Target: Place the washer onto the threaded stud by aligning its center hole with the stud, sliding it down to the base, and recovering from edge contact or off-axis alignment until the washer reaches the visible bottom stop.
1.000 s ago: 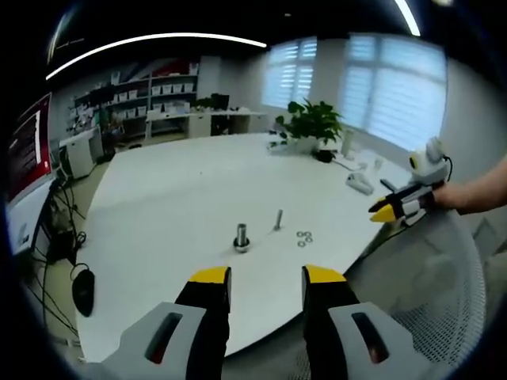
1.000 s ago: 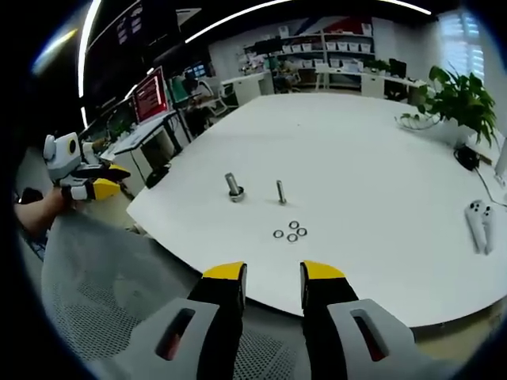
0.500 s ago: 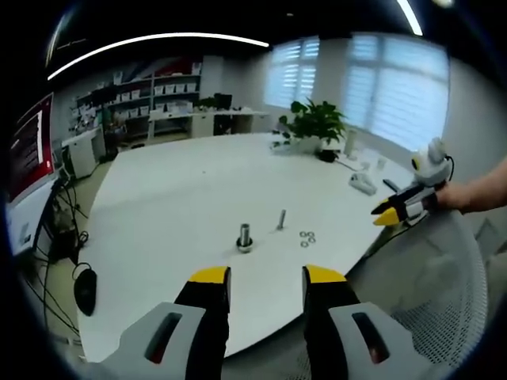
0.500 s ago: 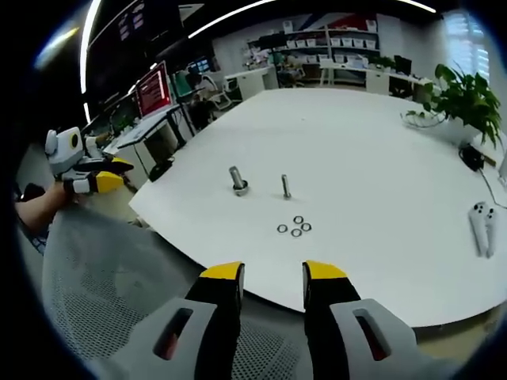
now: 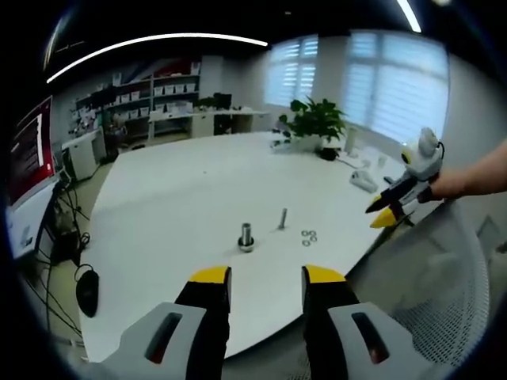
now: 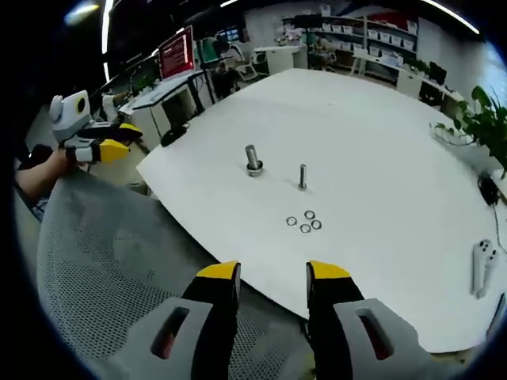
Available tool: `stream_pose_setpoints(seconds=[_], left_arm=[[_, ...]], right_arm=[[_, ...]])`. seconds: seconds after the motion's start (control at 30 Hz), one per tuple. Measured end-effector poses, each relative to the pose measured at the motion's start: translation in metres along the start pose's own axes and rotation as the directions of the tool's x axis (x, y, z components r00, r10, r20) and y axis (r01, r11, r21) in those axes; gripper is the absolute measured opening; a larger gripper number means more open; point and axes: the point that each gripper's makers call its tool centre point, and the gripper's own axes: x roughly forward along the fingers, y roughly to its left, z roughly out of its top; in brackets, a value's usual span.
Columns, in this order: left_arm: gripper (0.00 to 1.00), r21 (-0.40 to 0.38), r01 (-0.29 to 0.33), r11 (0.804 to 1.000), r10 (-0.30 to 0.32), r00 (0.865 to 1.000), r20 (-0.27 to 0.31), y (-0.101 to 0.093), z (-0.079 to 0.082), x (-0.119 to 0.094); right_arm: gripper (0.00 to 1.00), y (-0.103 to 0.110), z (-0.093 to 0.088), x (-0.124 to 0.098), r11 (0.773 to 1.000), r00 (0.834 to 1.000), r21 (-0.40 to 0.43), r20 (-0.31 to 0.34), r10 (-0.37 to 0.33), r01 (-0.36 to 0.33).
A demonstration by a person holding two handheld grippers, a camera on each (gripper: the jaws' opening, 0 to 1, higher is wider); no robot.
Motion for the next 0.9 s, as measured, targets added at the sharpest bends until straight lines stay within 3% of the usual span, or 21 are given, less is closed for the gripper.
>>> stream_pose_setpoints(seconds=[0.17,0.4,0.7,0.9], left_arm=[[0.33,0.009,-0.003,1.000,0.004,1.000,-0.008,0.000,-0.002,0.000],[0.33,-0.001,0.000,1.000,0.000,1.000,-0.008,0.000,-0.002,0.001],[0.32,0.006,-0.010,1.000,0.010,0.999,-0.030,0.002,-0.007,0.001],[0.32,0.003,-0.021,1.000,0.021,0.999,-0.028,0.005,-0.006,0.001]], right_arm=[[0.35,-0.002,0.005,0.029,1.000,0.999,-0.027,-0.046,0.008,-0.009],[0.33,-0.002,-0.003,0.066,0.993,0.989,-0.108,-0.146,0.021,-0.037],[0.30,-0.015,-0.004,0.099,0.982,0.974,-0.181,-0.225,0.009,-0.051],[0.27,-0.019,0.005,0.117,0.970,0.970,-0.234,-0.244,-0.002,-0.057]])
